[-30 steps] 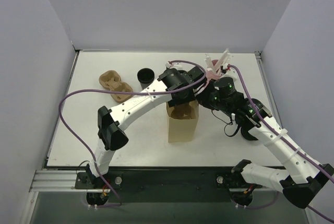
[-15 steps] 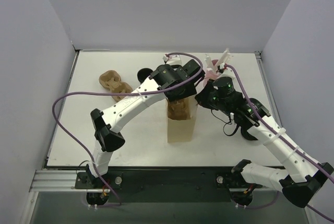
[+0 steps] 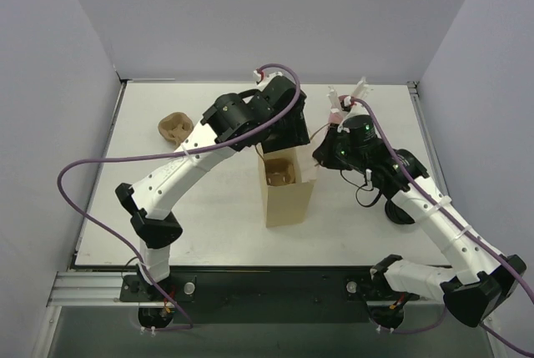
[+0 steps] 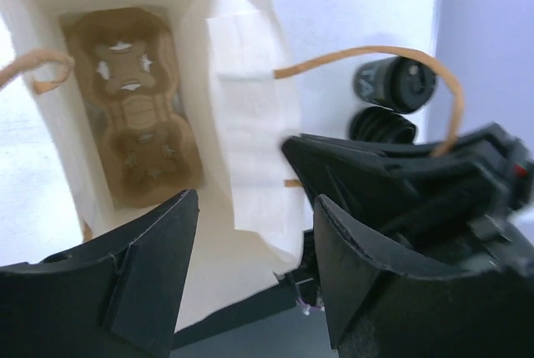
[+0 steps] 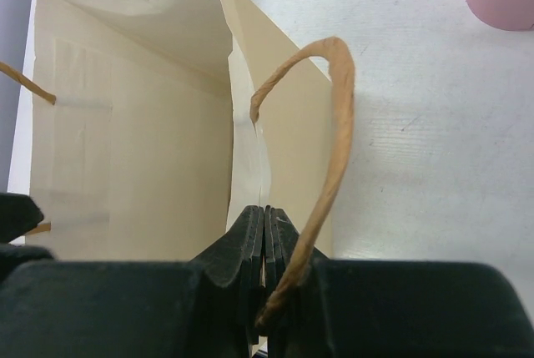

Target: Pack the takeout coffee

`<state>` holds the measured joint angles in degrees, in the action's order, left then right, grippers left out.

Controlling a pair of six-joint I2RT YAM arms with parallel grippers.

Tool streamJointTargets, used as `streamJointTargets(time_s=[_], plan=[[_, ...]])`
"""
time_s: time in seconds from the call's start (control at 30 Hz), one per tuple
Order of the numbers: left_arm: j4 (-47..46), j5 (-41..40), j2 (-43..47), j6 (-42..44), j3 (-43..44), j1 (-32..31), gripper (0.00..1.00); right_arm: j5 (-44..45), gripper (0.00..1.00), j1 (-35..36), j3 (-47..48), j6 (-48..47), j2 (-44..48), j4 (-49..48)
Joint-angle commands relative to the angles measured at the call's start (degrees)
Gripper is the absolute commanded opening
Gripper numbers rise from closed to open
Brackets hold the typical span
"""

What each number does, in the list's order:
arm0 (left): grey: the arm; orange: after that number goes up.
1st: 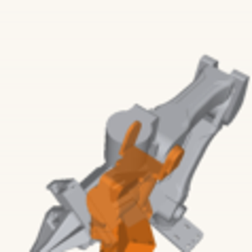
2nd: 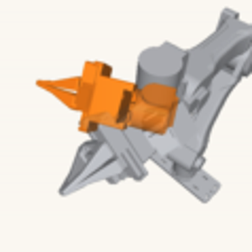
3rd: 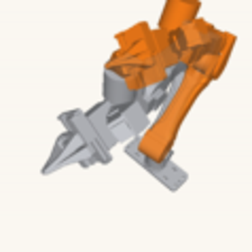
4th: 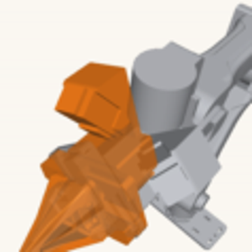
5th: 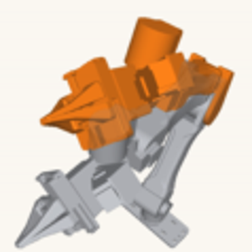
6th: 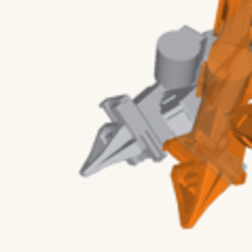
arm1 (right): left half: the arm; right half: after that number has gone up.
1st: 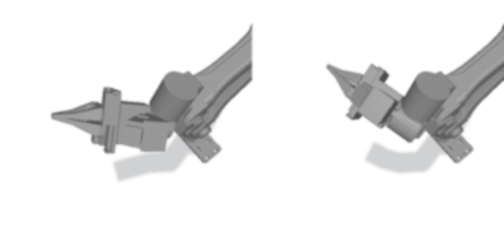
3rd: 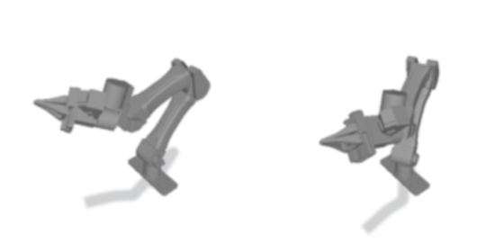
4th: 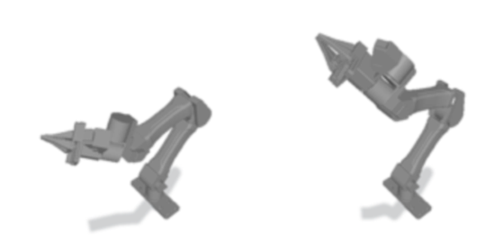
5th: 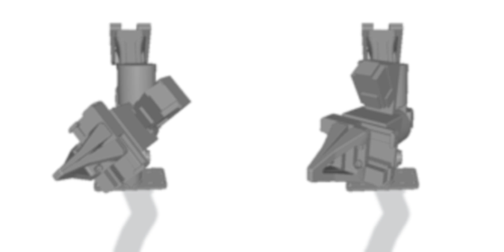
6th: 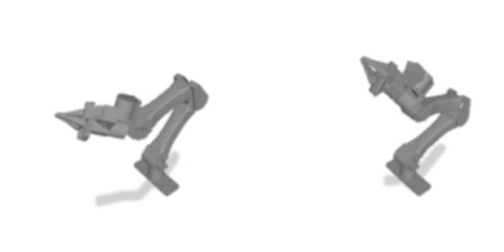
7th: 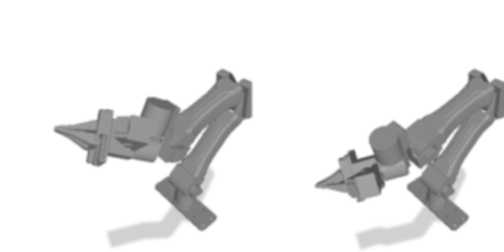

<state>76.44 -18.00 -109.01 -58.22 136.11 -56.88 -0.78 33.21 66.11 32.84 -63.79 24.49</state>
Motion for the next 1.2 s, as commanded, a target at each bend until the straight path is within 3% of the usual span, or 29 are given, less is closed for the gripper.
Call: streamJointTargets(time_s=[0.0, 0.13, 0.3, 0.4, 0.5, 0.57, 0.67, 0.7, 0.8, 0.93, 1.17], plan=[[-8.49, 8.13, 4.42, 3.72, 1.61, 2.21, 0.67, -4.31, 0.00, -1.04, 2.71, -4.45, -2.48, 0.12], [-17.98, 13.69, 8.54, 6.62, -3.39, 5.11, 0.66, -7.04, 0.00, -1.66, 4.82, -9.00, -4.41, 0.12], [-16.16, 13.51, 10.92, 10.57, -3.57, 10.20, 0.66, -13.45, 0.00, -2.27, 7.72, -15.43, -7.31, 0.12], [-13.17, 15.71, 11.36, 13.82, -3.66, 17.23, 0.64, -17.58, 0.00, -2.45, 9.64, -18.42, -8.72, 0.12], [-9.92, 12.91, 10.58, 19.97, -4.80, 22.16, 0.64, -19.70, 0.07, -2.71, 12.37, -21.93, -10.04, 0.82], [-8.51, 9.85, 9.70, 25.15, -4.90, 23.66, 0.63, -19.27, 0.22, -3.06, 14.04, -22.29, -11.26, 1.61], [-6.84, 8.24, 7.15, 33.06, -3.58, 23.75, 0.65, -17.78, 0.36, -3.24, 18.26, -18.80, -12.76, 4.15], [-6.40, 8.77, 5.67, 35.08, -3.14, 23.75, 0.65, -16.64, 0.48, -3.07, 19.31, -14.51, -12.94, 6.68], [-7.97, 13.85, 3.73, 41.06, -2.26, 23.92, 0.68, -8.74, 0.60, -2.11, 23.45, -3.98, -12.68, 14.75], [-8.42, 21.68, 1.96, 46.60, -1.91, 24.80, 0.68, -6.43, 0.63, -1.75, 21.97, 4.84, -8.03, 19.97], [-7.72, 21.96, 0.65, 52.50, -5.07, 25.86, 0.67, -4.94, 0.64, -1.13, 16.25, 7.68, 0.76, 23.67]])
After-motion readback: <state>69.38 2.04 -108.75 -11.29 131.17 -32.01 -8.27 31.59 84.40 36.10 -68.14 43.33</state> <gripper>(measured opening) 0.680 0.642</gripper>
